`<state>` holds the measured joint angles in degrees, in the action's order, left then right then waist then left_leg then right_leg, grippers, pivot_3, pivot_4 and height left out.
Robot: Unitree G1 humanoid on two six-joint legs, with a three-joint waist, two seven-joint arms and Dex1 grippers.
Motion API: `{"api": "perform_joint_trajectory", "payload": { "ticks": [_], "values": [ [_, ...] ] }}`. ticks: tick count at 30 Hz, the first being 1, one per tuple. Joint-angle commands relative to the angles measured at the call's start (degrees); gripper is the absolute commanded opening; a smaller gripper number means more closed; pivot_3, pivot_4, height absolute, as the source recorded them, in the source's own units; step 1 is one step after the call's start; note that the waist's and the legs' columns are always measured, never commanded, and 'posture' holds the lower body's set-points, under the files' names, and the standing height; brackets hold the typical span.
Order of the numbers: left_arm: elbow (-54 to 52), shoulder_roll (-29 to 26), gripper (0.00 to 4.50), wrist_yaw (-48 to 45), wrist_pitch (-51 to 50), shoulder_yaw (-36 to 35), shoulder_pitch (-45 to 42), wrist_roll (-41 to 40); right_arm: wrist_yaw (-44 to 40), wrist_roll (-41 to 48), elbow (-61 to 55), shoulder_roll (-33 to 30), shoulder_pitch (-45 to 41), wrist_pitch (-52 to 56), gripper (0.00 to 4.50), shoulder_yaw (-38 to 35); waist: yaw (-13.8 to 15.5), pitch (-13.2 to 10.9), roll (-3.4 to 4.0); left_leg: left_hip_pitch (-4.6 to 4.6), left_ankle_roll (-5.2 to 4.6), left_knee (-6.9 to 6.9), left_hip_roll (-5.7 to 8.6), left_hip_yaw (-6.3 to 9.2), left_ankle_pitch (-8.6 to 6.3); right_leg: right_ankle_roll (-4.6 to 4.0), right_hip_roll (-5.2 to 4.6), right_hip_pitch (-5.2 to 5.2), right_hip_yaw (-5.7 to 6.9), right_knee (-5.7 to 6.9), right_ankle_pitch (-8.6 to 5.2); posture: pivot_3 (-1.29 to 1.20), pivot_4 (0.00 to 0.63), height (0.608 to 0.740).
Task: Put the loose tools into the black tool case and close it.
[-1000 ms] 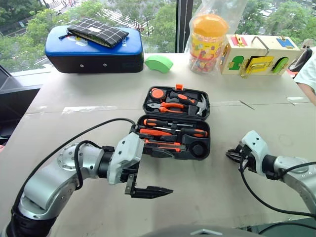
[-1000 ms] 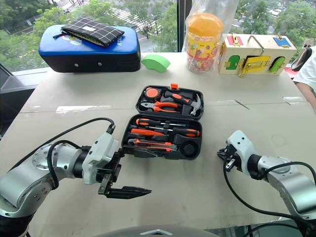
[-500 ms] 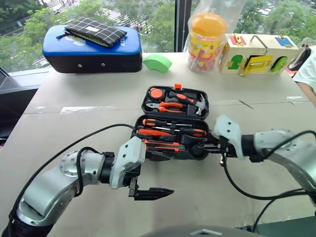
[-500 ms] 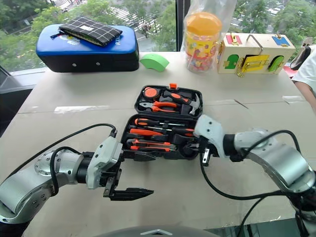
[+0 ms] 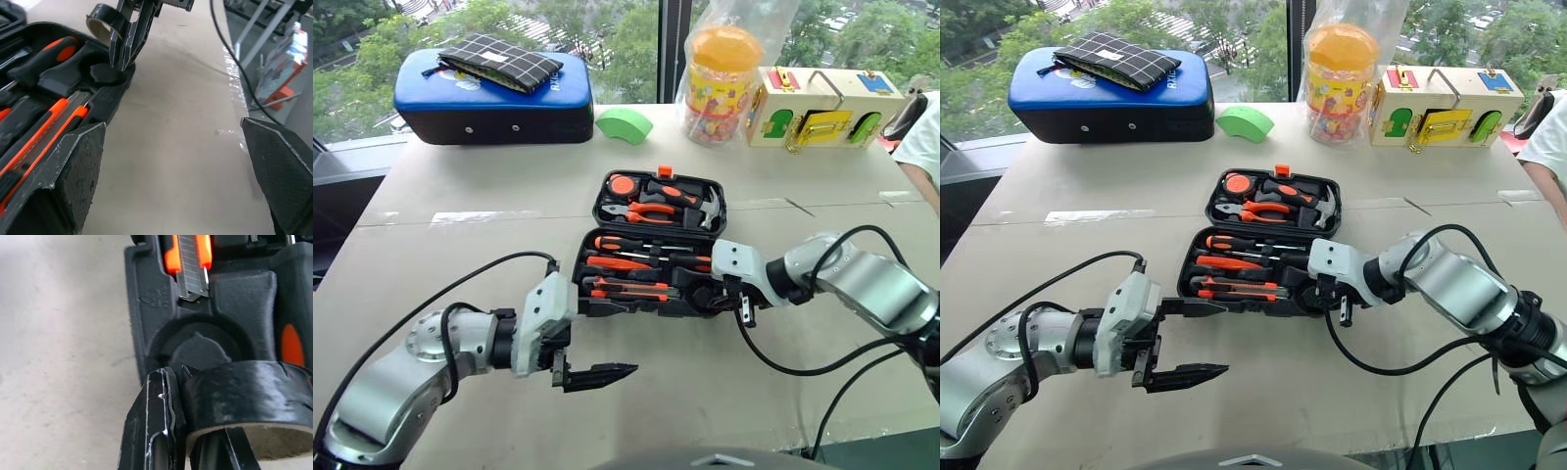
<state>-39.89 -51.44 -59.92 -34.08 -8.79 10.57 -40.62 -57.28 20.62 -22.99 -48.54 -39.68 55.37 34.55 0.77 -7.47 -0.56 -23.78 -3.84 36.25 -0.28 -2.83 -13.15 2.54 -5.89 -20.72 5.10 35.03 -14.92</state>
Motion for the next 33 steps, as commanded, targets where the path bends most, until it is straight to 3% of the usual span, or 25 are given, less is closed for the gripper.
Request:
{"api": "perform_joint_trajectory", "payload": {
  "ticks": [1, 8, 9, 14, 33],
  "values": [
    [-2.5, 0.6, 4.5, 1.4, 1.3, -1.8, 1.6, -0.2, -2.7, -2.8, 3.3, 0.8, -1.6, -1.9, 0.9, 1.8, 0.1, 0.0, -0.01, 0.0, 0.0, 0.0, 0.0, 0.01, 0.0, 0.0, 0.0, 0.0, 0.01, 0.0, 0.0, 0.0, 0.15, 0.74],
    [-3.0, 1.0, 4.5, 3.1, 1.5, -3.1, 3.8, -0.6, -7.2, -1.5, 3.0, 2.1, -2.6, -1.3, 4.26, -0.3, 0.0, 0.0, -0.01, -0.01, 0.03, -0.04, 0.0, 0.03, -0.01, 0.03, 0.0, 0.0, 0.06, -0.03, 0.02, 0.0, 0.15, 0.74],
    [-3.0, 1.1, 4.5, 3.3, 1.4, -3.3, 3.9, -0.7, -7.8, -0.9, 2.6, 2.1, -2.6, -0.9, 4.46, -0.9, 0.0, 0.0, -0.01, -0.01, 0.04, -0.04, -0.01, 0.04, -0.01, 0.03, 0.0, 0.0, 0.06, -0.02, 0.02, 0.0, 0.15, 0.74],
    [-1.3, 1.8, 4.5, 3.5, 2.0, -2.5, 3.1, -0.1, -10.2, 4.5, 0.5, 2.6, -2.4, 2.3, 4.46, -4.8, 0.0, 0.0, 0.02, -0.03, 0.03, -0.03, 0.0, 0.03, -0.02, 0.0, -0.03, 0.0, 0.04, -0.04, 0.01, 0.0, 0.15, 0.74],
    [2.4, 1.7, 4.5, 2.4, 1.8, -2.9, 1.2, -1.3, -12.6, 5.8, -2.4, 2.0, -0.7, 2.6, 4.46, -4.1, 0.1, -0.1, 0.11, -0.02, 0.0, -0.08, -0.01, 0.05, -0.05, -0.02, -0.06, -0.01, 0.05, -0.06, 0.0, 0.0, 0.15, 0.74]
  ]
}}
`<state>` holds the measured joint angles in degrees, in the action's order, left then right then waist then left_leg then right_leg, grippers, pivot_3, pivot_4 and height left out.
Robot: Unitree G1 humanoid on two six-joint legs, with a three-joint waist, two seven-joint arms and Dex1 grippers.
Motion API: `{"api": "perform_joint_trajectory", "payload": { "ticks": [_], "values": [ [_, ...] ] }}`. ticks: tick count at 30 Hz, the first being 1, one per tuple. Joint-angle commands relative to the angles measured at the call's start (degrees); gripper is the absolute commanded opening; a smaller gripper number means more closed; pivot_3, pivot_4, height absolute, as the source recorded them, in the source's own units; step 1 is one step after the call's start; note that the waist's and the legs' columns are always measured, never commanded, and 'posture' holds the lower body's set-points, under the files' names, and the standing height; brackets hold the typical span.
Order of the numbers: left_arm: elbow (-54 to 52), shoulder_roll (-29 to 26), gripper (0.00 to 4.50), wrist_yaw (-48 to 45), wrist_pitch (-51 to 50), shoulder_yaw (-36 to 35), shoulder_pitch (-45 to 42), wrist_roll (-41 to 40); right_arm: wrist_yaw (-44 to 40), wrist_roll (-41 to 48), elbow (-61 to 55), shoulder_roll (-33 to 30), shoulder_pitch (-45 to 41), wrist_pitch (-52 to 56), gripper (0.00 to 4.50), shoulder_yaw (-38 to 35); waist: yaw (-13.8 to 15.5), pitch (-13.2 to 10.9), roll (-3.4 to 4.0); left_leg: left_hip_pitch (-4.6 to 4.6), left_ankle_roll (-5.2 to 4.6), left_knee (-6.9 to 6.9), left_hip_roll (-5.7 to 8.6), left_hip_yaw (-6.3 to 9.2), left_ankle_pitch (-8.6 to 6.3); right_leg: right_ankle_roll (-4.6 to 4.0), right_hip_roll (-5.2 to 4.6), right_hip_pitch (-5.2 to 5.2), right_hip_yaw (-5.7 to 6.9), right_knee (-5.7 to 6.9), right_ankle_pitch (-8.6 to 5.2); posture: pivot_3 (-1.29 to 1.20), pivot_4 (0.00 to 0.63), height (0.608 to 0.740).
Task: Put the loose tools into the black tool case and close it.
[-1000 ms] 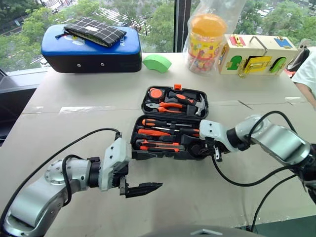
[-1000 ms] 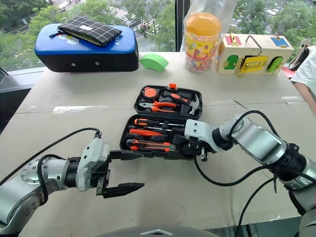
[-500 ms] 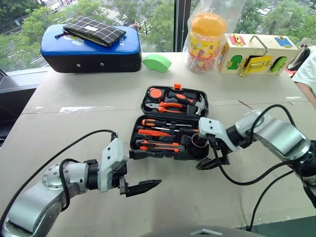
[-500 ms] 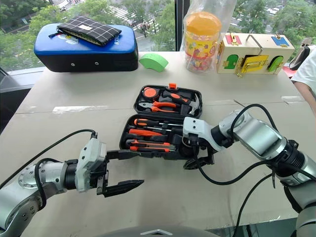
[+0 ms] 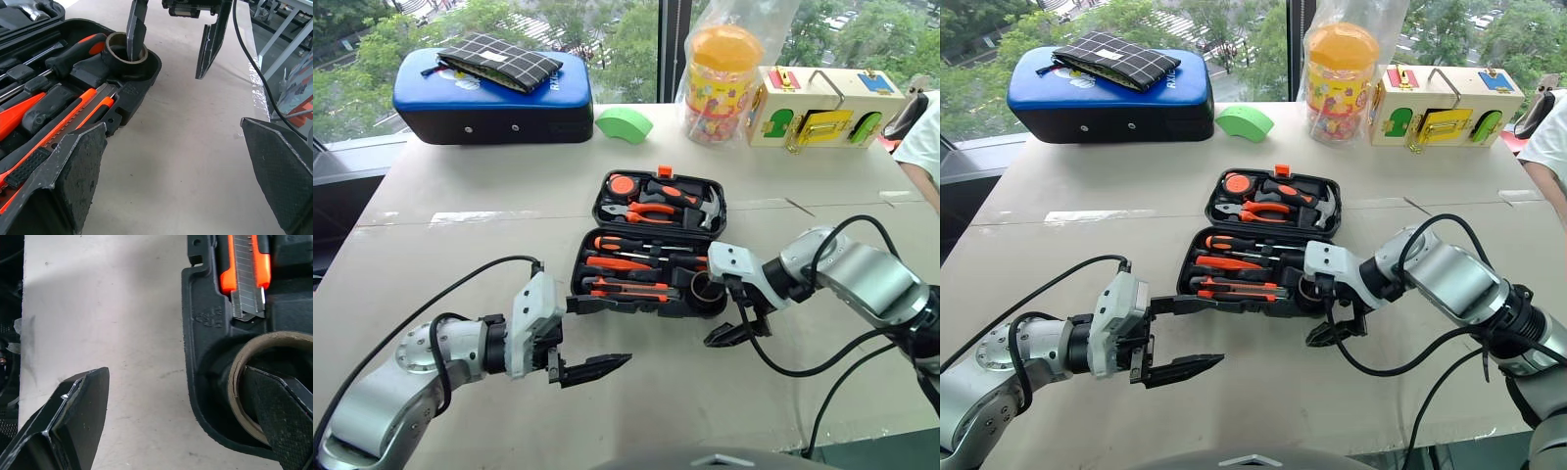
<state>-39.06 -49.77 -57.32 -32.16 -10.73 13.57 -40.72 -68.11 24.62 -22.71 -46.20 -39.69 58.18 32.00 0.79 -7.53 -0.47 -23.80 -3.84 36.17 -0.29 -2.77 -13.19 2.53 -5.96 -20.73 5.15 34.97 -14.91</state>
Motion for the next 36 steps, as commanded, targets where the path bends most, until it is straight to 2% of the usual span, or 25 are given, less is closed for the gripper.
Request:
{"api": "perform_joint_trajectory", "payload": {
  "ticks": [1, 7, 9, 11, 15, 17, 21, 22, 24, 26, 31, 36],
  "values": [
    [2.6, 0.1, 4.5, -0.3, -0.3, -0.8, -2.5, -1.3, -1.9, 1.9, -2.8, -0.4, -0.7, -0.3, 4.46, -1.6, 0.1, 0.0, 0.02, 0.0, -0.02, 0.0, 0.0, 0.02, -0.01, 0.0, 0.0, 0.0, 0.01, 0.0, 0.0, 0.0, 0.15, 0.74],
    [10.2, 0.7, 4.5, -1.4, -0.7, 1.0, -9.1, -0.7, -1.8, 2.8, -4.1, -0.7, 0.5, -0.6, 4.46, -2.4, 0.1, 0.0, 0.04, -0.01, -0.18, 0.01, 0.0, 0.01, -0.1, 0.01, 0.01, 0.0, 0.03, 0.0, 0.01, 0.0, 0.15, 0.74],
    [11.1, 1.8, 4.5, 0.1, -2.1, 0.5, -10.7, -1.9, -0.9, 3.7, -4.7, -0.2, 1.5, -1.0, 4.46, -4.3, 0.0, 0.0, 0.0, -0.02, -0.09, 0.01, 0.0, 0.01, -0.05, 0.04, 0.01, 0.0, 0.05, -0.01, 0.02, 0.0, 0.15, 0.74],
    [11.5, 3.8, 4.5, 4.4, -4.8, -0.9, -12.3, -3.5, 1.7, 7.1, -5.5, 1.9, 2.9, -0.7, 4.46, -10.6, 0.0, 0.1, -0.16, -0.03, 0.02, 0.0, 0.0, 0.01, 0.02, 0.2, 0.0, 0.0, 0.05, -0.02, 0.11, 0.0, 0.15, 0.74],
    [13.6, 9.9, 4.5, 18.0, -10.1, -2.7, -18.7, -3.7, 13.1, 11.1, -4.7, 9.9, 6.1, -1.8, 4.46, -26.4, 0.1, 0.1, -0.22, -0.02, 0.04, 0.0, 0.0, 0.05, 0.03, 0.24, -0.01, 0.02, 0.04, 0.03, 0.14, 0.0, 0.15, 0.74],
    [15.4, 11.9, 4.5, 24.2, -14.2, -2.4, -22.9, -3.0, 17.2, 9.9, -5.2, 10.7, 8.3, -2.1, 4.46, -29.5, 0.7, 0.1, -0.32, -0.02, 0.06, 0.01, 0.0, 0.06, 0.05, 0.25, -0.01, 0.04, 0.06, 0.05, 0.15, 0.0, 0.15, 0.74],
    [23.5, 16.2, 4.5, 34.5, -22.7, -1.3, -33.9, -1.6, 32.6, 2.4, -3.7, 14.3, 11.6, -2.7, 4.46, -34.2, 1.2, 0.2, -0.46, -0.04, 0.06, 0.07, 0.04, 0.05, 0.06, 0.3, 0.02, 0.08, 0.12, 0.08, 0.18, 0.0, 0.15, 0.74],
    [26.1, 17.1, 4.5, 35.9, -23.4, -0.7, -36.5, -0.5, 34.2, 2.1, -3.1, 14.9, 11.9, -1.8, 4.46, -34.5, 1.2, 0.2, -0.46, -0.05, 0.02, 0.11, 0.08, -0.03, 0.1, 0.35, 0.06, 0.02, 0.05, 0.18, 0.2, 0.0, 0.15, 0.74],
    [36.4, 19.7, 4.5, 38.9, -23.7, 1.5, -44.1, 3.3, 43.3, -4.7, 0.3, 15.6, 9.8, 2.8, 4.46, -31.6, 1.1, 0.2, -0.45, 0.02, -0.16, 0.1, 0.1, -0.13, 0.2, 0.38, 0.1, 0.02, -0.06, 0.23, 0.22, 0.0, 0.15, 0.74],
    [43.1, 20.2, 4.5, 38.4, -22.2, 3.5, -48.2, 6.6, 49.4, -8.7, 3.4, 17.2, 7.1, 6.4, 4.46, -29.8, 1.2, 0.2, -0.6, 0.08, -0.05, 0.15, 0.15, -0.06, 0.32, 0.39, 0.31, 0.0, 0.05, 0.61, 0.21, 0.0, 0.15, 0.74],
    [65.0, 21.0, 4.5, 32.7, -14.6, 6.5, -59.6, 13.5, 48.2, -4.4, 18.0, 24.8, -1.5, 10.5, 4.46, -34.0, 0.0, 0.1, -0.61, 0.05, 0.1, 0.09, 0.07, -0.05, 0.43, 0.37, 0.6, -0.14, 0.12, 0.8, 0.21, 0.0, 0.15, 0.74],
    [83.4, 21.4, 4.5, 25.8, -7.8, 9.4, -68.2, 19.7, 46.1, -4.0, 32.8, 27.8, -7.4, 7.6, 4.46, -35.3, -0.3, 0.1, -0.61, 0.04, 0.1, -0.01, 0.02, -0.1, 0.43, 0.38, 0.71, -0.16, 0.1, 0.83, 0.2, 0.0, 0.15, 0.74]
  ]
}}
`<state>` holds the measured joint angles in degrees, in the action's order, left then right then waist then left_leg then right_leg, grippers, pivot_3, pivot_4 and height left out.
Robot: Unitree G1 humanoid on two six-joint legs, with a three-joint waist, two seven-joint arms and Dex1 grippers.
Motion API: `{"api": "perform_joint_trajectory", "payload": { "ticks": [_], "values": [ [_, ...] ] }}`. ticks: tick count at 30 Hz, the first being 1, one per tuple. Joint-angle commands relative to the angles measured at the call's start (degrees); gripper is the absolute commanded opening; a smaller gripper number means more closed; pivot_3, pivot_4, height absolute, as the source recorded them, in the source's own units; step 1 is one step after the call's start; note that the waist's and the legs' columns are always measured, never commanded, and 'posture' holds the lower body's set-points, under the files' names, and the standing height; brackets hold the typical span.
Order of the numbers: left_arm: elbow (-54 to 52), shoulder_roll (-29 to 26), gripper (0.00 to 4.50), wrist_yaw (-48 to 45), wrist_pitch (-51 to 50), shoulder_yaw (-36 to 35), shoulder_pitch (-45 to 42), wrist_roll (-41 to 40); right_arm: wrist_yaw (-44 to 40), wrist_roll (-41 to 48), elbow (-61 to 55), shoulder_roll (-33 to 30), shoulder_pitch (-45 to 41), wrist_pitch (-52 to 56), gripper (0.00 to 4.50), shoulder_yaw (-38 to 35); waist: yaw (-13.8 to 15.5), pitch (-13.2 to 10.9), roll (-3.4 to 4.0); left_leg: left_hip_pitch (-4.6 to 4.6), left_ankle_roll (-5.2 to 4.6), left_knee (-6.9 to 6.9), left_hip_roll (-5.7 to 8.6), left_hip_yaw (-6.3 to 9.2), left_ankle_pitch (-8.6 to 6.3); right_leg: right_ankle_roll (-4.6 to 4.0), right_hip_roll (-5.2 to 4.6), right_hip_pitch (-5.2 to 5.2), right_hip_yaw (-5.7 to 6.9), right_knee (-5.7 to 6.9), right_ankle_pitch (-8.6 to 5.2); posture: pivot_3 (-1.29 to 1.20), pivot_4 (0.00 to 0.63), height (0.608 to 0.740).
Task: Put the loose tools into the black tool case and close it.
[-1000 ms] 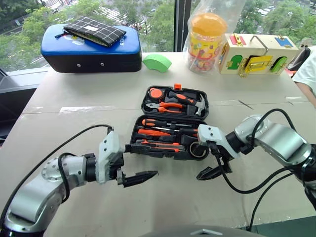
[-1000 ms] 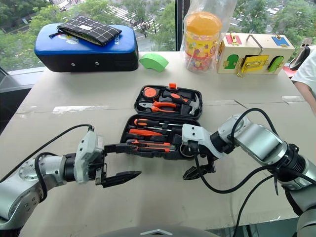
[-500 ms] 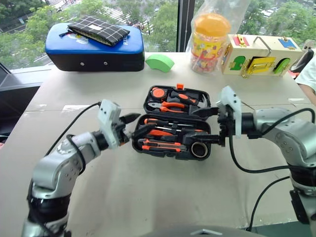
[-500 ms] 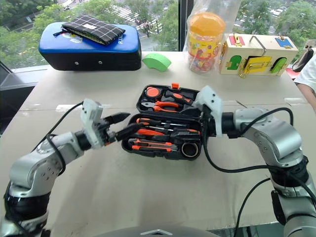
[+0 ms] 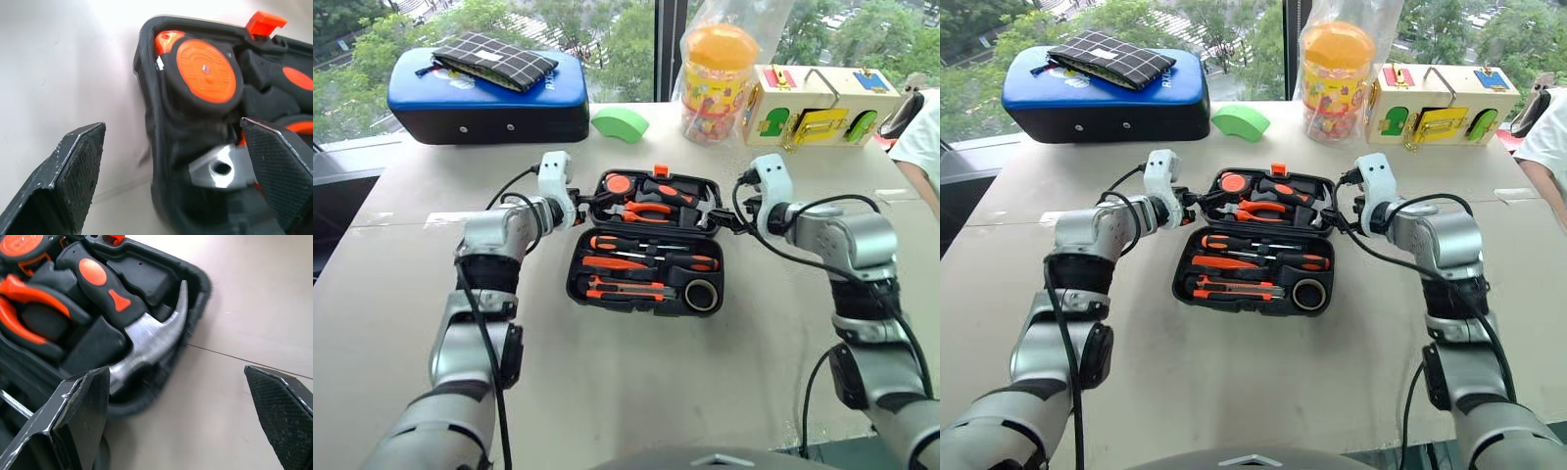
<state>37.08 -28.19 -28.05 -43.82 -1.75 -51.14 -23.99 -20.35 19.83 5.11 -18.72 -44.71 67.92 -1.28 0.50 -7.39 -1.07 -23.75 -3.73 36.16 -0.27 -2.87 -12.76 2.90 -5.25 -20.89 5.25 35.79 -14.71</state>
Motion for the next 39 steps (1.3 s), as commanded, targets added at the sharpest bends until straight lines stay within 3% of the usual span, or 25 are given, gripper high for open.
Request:
{"api": "perform_joint_trajectory", "payload": {
  "ticks": [1, 3, 7, 11, 12, 16, 18, 23, 28, 34, 39],
  "values": [
    [9.9, -0.1, 4.5, -4.6, 4.7, 0.5, -4.6, 3.7, -1.8, 0.5, 7.5, 0.4, -3.1, -3.0, 4.46, -2.0, 0.0, 0.0, -0.01, -0.02, 0.0, -0.01, 0.0, 0.01, 0.0, 0.0, 0.0, 0.0, 0.01, 0.0, 0.0, 0.0, 0.15, 0.74],
    [14.6, 0.1, 3.96, -7.4, 4.4, -0.3, -6.9, 4.1, -2.8, -0.3, 11.6, 0.1, -4.1, -4.6, 4.5, -1.0, 0.2, 0.0, -0.01, -0.04, 0.0, -0.02, 0.0, 0.01, 0.0, 0.01, 0.01, 0.02, 0.03, 0.0, 0.0, 0.0, 0.15, 0.74],
    [20.0, 0.1, 2.25, -12.5, 2.3, -1.4, -9.7, 4.1, -4.2, -0.8, 15.6, -0.4, -4.8, -6.8, 2.81, -0.5, -0.1, 0.0, -0.01, 0.01, -0.01, 0.08, 0.01, -0.03, 0.0, 0.01, -0.01, 0.03, -0.04, -0.04, 0.0, 0.0, 0.15, 0.74],
    [18.6, -0.9, 0.19, -19.3, -3.8, -2.5, -9.6, 2.4, -7.5, 1.0, 13.2, -0.8, -4.1, -7.5, 0.57, -1.2, -0.3, 0.0, -0.01, 0.05, 0.01, 0.08, -0.01, 0.06, 0.0, 0.01, -0.05, 0.01, -0.02, 0.07, 0.0, 0.0, 0.15, 0.74],
    [16.1, -1.3, 0.0, -21.0, -6.3, -2.4, -8.6, 1.7, -8.5, 1.9, 11.4, -0.9, -3.5, -7.0, 0.21, -1.5, -0.2, 0.0, -0.01, 0.02, 0.0, 0.08, 0.0, 0.11, 0.0, 0.01, -0.08, -0.02, 0.01, 0.05, 0.0, 0.0, 0.15, 0.74],
    [4.0, -2.4, 0.0, -23.9, -12.4, -2.8, -3.3, -0.8, -10.3, 3.5, 5.7, -1.5, -1.4, -7.2, 0.08, -1.9, -0.2, 0.0, 0.01, -0.1, 0.0, 0.06, 0.02, 0.11, -0.01, 0.01, -0.16, -0.03, -0.19, 0.05, 0.01, 0.0, 0.15, 0.74],
    [-5.7, -2.5, 0.0, -24.1, -10.0, -3.4, 1.5, -1.7, -11.1, 2.5, 2.2, -1.8, 0.2, -12.3, 0.08, -1.4, -0.2, 0.0, 0.02, -0.1, 0.0, -0.04, 0.03, 0.1, -0.01, 0.01, -0.26, -0.02, -0.28, 0.03, 0.02, 0.0, 0.15, 0.74],
    [-20.2, 0.3, 0.0, -16.2, 12.5, -5.3, 10.7, 4.7, -13.0, 0.3, -4.2, -2.7, 3.7, -24.9, 0.08, -1.1, 0.3, -0.2, 0.17, -0.11, 0.03, -0.22, 0.07, 0.09, -0.01, 0.0, -0.51, -0.09, -0.4, -0.16, 0.02, 0.0, 0.15, 0.74],
    [-27.4, -0.6, 0.0, -17.5, 33.7, -1.7, 20.4, 12.0, -14.9, -2.4, -13.0, -6.2, 10.9, -32.7, 0.08, 1.0, 0.2, -0.3, 0.12, -0.05, 0.1, -0.21, 0.11, 0.05, -0.05, 0.0, -0.61, -0.05, -0.42, -0.32, 0.03, 0.0, 0.15, 0.74],
    [-30.3, -2.7, 0.0, -17.7, 49.0, -0.3, 28.1, 16.8, -17.0, -3.9, -23.4, -11.1, 27.0, -38.8, 0.08, 0.0, 0.4, -0.2, 0.13, -0.04, 0.11, -0.23, 0.1, 0.07, -0.08, -0.01, -0.65, 0.01, -0.36, -0.42, 0.02, 0.0, 0.15, 0.74],
    [-31.8, -5.5, 0.0, -19.6, 54.2, 0.0, 31.9, 17.5, -17.6, -3.5, -27.5, -14.2, 36.9, -41.7, 0.08, -1.9, 0.5, -0.1, 0.14, 0.07, 0.09, -0.27, 0.07, 0.16, -0.11, -0.01, -0.68, 0.15, -0.24, -0.56, 0.01, 0.0, 0.15, 0.74]
  ]
}}
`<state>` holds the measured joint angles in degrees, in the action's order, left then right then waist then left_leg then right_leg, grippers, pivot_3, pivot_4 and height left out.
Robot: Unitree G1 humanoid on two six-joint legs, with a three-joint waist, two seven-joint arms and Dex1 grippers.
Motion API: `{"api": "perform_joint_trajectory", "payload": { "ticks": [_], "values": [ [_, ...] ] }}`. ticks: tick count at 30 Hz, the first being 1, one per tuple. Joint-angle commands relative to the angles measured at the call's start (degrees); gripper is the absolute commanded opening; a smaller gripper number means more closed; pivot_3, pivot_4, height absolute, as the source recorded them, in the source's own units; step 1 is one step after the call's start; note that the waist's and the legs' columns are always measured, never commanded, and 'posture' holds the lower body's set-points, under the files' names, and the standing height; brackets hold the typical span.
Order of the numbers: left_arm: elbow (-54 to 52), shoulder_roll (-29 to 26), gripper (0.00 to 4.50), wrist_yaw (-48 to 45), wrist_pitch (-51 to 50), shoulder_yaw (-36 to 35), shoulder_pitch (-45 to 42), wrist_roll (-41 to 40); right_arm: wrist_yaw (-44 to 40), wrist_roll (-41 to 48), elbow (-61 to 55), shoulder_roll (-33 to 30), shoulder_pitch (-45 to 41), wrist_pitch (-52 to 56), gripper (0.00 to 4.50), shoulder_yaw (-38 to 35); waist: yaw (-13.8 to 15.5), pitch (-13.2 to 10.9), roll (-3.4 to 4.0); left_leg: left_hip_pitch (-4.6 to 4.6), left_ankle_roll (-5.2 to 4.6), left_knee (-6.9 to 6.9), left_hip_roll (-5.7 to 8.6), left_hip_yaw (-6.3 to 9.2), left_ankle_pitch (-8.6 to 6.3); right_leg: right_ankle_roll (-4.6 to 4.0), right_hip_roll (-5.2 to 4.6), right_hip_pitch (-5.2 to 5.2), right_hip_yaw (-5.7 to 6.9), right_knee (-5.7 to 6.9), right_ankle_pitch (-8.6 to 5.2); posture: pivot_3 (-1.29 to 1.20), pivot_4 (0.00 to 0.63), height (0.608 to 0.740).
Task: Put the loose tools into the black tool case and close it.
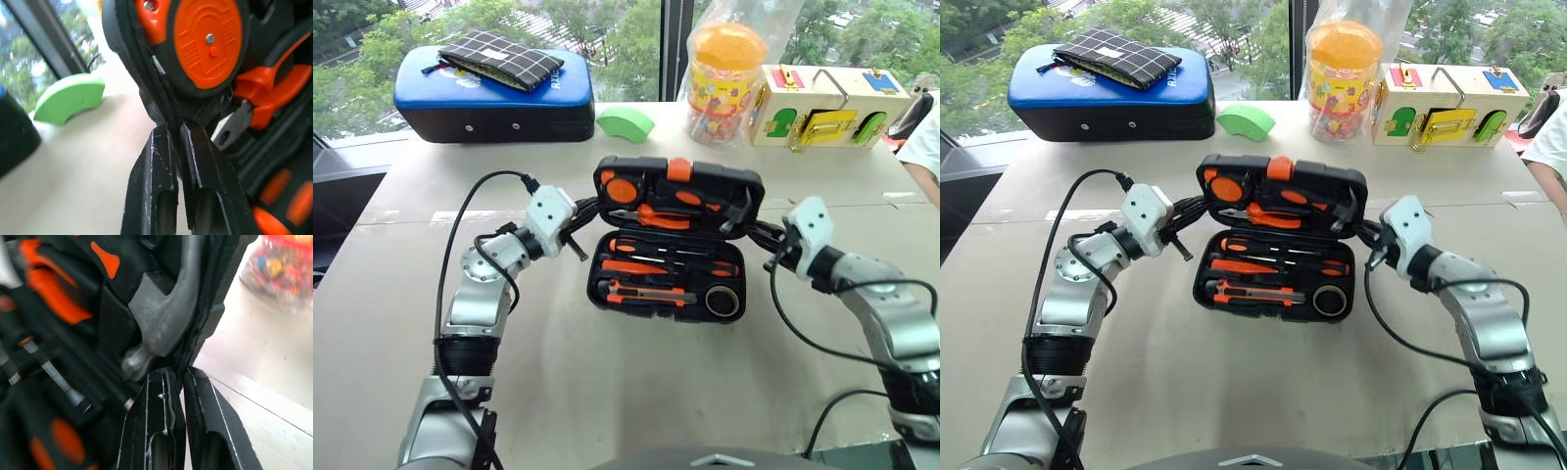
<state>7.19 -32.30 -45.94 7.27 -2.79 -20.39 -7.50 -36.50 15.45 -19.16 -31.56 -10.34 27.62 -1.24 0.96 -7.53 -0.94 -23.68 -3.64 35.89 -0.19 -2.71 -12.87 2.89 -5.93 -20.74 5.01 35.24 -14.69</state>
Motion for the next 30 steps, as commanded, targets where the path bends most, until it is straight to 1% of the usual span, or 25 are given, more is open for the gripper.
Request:
{"api": "perform_joint_trajectory", "payload": {
  "ticks": [1, 2, 3, 4, 5, 6, 7, 8, 9, 10, 11, 12, 13, 14, 16, 18, 20, 23, 26, 28, 30],
  "values": [
    [-2.3, -2.4, 0.0, -2.5, 1.8, 0.8, 1.8, 0.4, -1.7, 2.3, -4.4, -1.6, 3.8, -0.5, 0.08, -3.0, 0.1, 0.0, 0.03, 0.0, 0.04, 0.03, 0.0, 0.01, -0.09, -0.01, -0.02, 0.01, 0.01, 0.02, 0.0, 0.0, 0.15, 0.74],
    [-3.5, -3.8, 0.0, -4.9, -1.4, 0.2, 3.0, -2.2, -2.4, 3.0, -6.0, -2.5, 5.5, -0.6, 0.08, -3.8, 0.3, 0.0, 0.03, -0.02, -0.09, 0.09, 0.0, 0.04, -0.2, -0.02, -0.05, 0.01, 0.02, 0.03, -0.01, 0.0, 0.15, 0.74],
    [-5.4, -5.4, 0.0, -6.6, -7.9, -1.6, 4.3, -6.6, -3.2, 2.5, -8.0, -4.2, 8.0, -0.7, 0.08, -4.4, 0.3, 0.0, 0.03, -0.03, -0.11, 0.15, 0.0, 0.06, -0.21, -0.07, -0.07, 0.01, 0.03, 0.04, -0.03, 0.0, 0.15, 0.74],
    [-7.3, -8.9, 0.32, -9.1, -20.4, -4.1, 5.5, -13.8, -4.3, 1.7, -10.2, -6.7, 11.3, -0.6, 0.35, -5.1, 0.2, 0.0, 0.03, -0.05, -0.13, 0.17, 0.0, 0.07, -0.23, -0.14, -0.09, 0.01, 0.03, 0.04, -0.08, 0.0, 0.15, 0.74],
    [-7.9, -16.6, 0.71, -17.6, -31.7, -6.0, 8.9, -20.5, -6.4, 2.7, -12.9, -9.4, 15.9, 1.2, 0.7, -7.4, -0.1, 0.0, 0.0, -0.07, -0.23, 0.19, 0.0, 0.06, -0.28, -0.17, -0.11, 0.01, 0.01, 0.04, -0.1, 0.0, 0.15, 0.74],
    [-6.3, -22.3, 1.11, -22.7, -39.5, -7.9, 10.5, -24.1, -8.2, 3.7, -14.8, -11.7, 20.0, 2.6, 1.07, -9.7, -0.6, 0.0, -0.02, -0.06, -0.27, 0.18, -0.01, 0.06, -0.29, -0.14, -0.09, -0.01, 0.02, 0.06, -0.11, 0.0, 0.15, 0.74],
    [-4.0, -26.9, 1.47, -26.3, -44.8, -9.2, 11.0, -26.5, -10.0, 4.6, -16.2, -13.6, 23.6, 3.1, 1.09, -11.7, -1.1, 0.0, 0.0, -0.08, -0.37, 0.14, -0.07, 0.07, -0.18, -0.14, -0.02, -0.09, 0.04, 0.07, -0.12, 0.0, 0.15, 0.74],
    [-2.8, -30.8, 1.47, -30.1, -46.1, -10.0, 11.6, -27.5, -11.9, 5.9, -17.6, -14.9, 27.0, 3.5, 1.09, -13.7, -1.2, -0.1, -0.02, -0.04, -0.27, 0.1, -0.13, 0.05, -0.15, -0.07, 0.08, -0.1, 0.05, 0.05, -0.12, 0.0, 0.15, 0.74],
    [-2.3, -33.0, 1.47, -31.9, -47.6, -10.5, 11.3, -28.6, -12.9, 7.2, -18.6, -15.6, 29.2, 3.7, 1.09, -15.2, -1.2, -0.1, 0.06, -0.05, -0.2, 0.12, -0.14, 0.08, -0.14, 0.05, 0.12, -0.11, 0.13, 0.11, -0.2, 0.0, 0.15, 0.74],
    [-3.0, -34.7, 1.52, -33.7, -49.6, -10.6, 10.8, -30.1, -14.2, 9.5, -20.0, -16.0, 30.9, 4.7, 0.83, -16.4, -1.1, -0.2, 0.14, -0.06, -0.29, 0.1, -0.15, 0.13, -0.21, 0.06, 0.12, -0.12, 0.23, 0.12, -0.21, 0.0, 0.15, 0.74],
    [-4.2, -35.7, 1.24, -35.1, -51.2, -10.8, 10.6, -31.5, -15.3, 11.1, -21.3, -16.5, 32.1, 5.2, 0.46, -16.8, -0.9, -0.2, 0.26, -0.03, -0.34, 0.1, -0.16, 0.15, -0.26, 0.05, 0.12, -0.1, 0.24, 0.12, -0.23, 0.0, 0.15, 0.74],
    [-5.6, -36.0, 0.89, -35.8, -52.9, -11.0, 10.4, -32.9, -15.9, 11.7, -22.3, -16.9, 32.7, 5.5, 0.17, -16.7, -0.6, -0.3, 0.38, 0.01, -0.09, 0.12, -0.16, 0.17, -0.37, 0.01, 0.11, -0.06, 0.24, 0.15, -0.36, 0.0, 0.15, 0.74],
    [-7.7, -35.8, 0.55, -36.0, -54.8, -11.1, 10.2, -34.6, -16.2, 12.8, -23.3, -17.2, 32.5, 6.4, 0.0, -16.0, -0.3, -0.3, 0.47, 0.02, -0.05, 0.15, -0.17, 0.15, -0.37, 0.08, 0.05, -0.04, 0.19, 0.12, -0.44, 0.0, 0.15, 0.74],
    [-9.1, -35.6, 0.07, -36.0, -56.2, -11.3, 10.1, -35.7, -16.2, 13.5, -24.0, -17.4, 32.2, 7.0, 0.0, -15.5, -0.2, -0.3, 0.48, 0.06, -0.05, 0.17, -0.17, 0.03, -0.37, 0.09, -0.09, -0.03, 0.22, 0.1, -0.45, 0.0, 0.15, 0.74],
    [-12.9, -34.2, 0.07, -34.8, -56.7, -10.5, 9.7, -36.7, -15.7, 14.4, -25.4, -17.3, 30.0, 8.1, 0.0, -11.7, -0.1, -0.3, 0.33, 0.04, -0.05, 0.22, -0.17, -0.01, -0.37, 0.08, -0.22, -0.03, 0.26, 0.09, -0.45, 0.0, 0.15, 0.74],
    [-16.6, -32.3, 0.07, -33.7, -56.8, -9.2, 9.4, -37.3, -14.4, 12.5, -25.8, -16.4, 25.3, 9.7, 0.0, -3.2, -0.1, -0.3, 0.2, 0.02, -0.05, 0.24, -0.17, -0.01, -0.38, 0.07, -0.28, -0.05, 0.29, 0.08, -0.44, 0.0, 0.15, 0.74],
    [-19.2, -30.1, 0.07, -32.3, -55.6, -7.7, 8.9, -36.4, -12.8, 9.4, -24.1, -15.8, 20.5, 12.3, 0.0, 5.4, -0.2, -0.3, 0.14, -0.04, -0.05, 0.22, -0.17, -0.01, -0.38, -0.14, -0.29, -0.14, 0.32, 0.07, -0.32, 0.0, 0.15, 0.74],
    [-20.9, -28.4, 0.07, -31.3, -54.2, -6.2, 8.1, -35.2, -9.2, 5.9, -20.3, -13.2, 15.6, 14.5, 0.0, 12.6, -0.1, -0.2, 0.02, -0.12, 0.08, 0.11, -0.17, -0.01, -0.3, -0.21, -0.29, -0.28, 0.38, 0.09, -0.3, 0.0, 0.15, 0.74],
    [-21.5, -27.5, 0.07, -30.6, -53.2, -5.0, 7.3, -34.5, -6.6, 5.4, -16.6, -9.8, 12.8, 15.8, 0.0, 14.2, -0.1, -0.2, -0.03, -0.13, 0.03, 0.07, -0.17, -0.01, -0.13, -0.21, -0.28, -0.29, 0.43, 0.09, -0.29, 0.0, 0.15, 0.74],
    [-21.4, -27.0, 0.07, -30.3, -52.8, -4.4, 6.9, -34.1, -3.7, 5.4, -13.4, -6.3, 10.6, 16.4, 0.0, 12.9, -0.1, -0.2, -0.02, -0.13, 0.03, 0.09, -0.17, -0.03, -0.13, -0.21, -0.28, -0.28, 0.43, 0.08, -0.29, 0.0, 0.15, 0.74],
    [-21.2, -26.5, 0.07, -29.9, -51.8, -3.8, 6.9, -33.2, -1.3, 5.5, -10.6, -3.1, 7.8, 17.0, 0.0, 11.0, -0.8, -0.2, -0.2, -0.04, 0.06, 0.1, -0.19, -0.05, -0.19, -0.19, -0.25, -0.25, 0.41, 0.1, -0.29, 0.0, 0.15, 0.74]
  ]
}}
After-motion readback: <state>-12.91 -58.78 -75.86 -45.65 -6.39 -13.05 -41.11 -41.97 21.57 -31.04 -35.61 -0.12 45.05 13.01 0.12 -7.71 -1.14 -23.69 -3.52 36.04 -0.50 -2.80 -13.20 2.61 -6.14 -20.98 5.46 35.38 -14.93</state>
